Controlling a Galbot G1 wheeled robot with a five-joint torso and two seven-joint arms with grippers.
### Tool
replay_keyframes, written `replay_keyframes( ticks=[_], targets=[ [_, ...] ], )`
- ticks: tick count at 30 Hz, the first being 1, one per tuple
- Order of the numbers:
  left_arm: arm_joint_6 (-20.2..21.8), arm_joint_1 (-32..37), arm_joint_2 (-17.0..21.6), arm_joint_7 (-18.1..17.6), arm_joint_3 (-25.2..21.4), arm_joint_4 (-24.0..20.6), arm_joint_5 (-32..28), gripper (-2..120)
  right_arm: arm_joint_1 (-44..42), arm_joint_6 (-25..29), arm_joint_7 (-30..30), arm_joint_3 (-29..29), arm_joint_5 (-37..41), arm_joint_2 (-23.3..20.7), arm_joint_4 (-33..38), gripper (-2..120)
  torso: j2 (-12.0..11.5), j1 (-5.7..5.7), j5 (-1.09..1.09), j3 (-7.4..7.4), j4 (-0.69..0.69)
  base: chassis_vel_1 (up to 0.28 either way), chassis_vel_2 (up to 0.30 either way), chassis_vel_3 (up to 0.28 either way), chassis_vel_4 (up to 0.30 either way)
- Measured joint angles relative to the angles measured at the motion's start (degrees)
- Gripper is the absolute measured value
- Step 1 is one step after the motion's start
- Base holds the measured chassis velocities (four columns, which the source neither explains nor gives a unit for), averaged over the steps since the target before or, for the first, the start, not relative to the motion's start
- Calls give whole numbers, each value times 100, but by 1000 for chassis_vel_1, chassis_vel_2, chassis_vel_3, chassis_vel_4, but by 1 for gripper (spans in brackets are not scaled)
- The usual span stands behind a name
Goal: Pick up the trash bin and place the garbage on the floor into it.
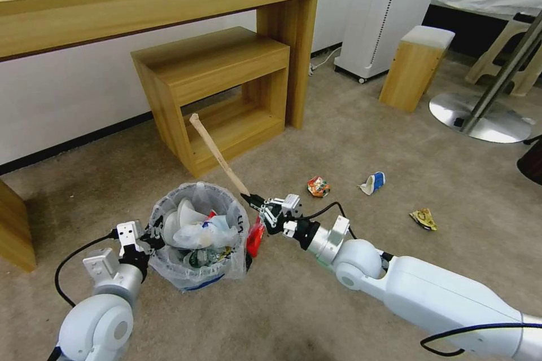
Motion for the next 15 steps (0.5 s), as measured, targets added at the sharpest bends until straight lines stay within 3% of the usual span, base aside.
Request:
replay_keyframes(
  ticks=[15],
  targets=[
    [9,109,-23,19,5,-243,0,2,20,18,95,-326,-290,199,-439,0,0,0,0,0,0,0,0,0,0]
  ],
)
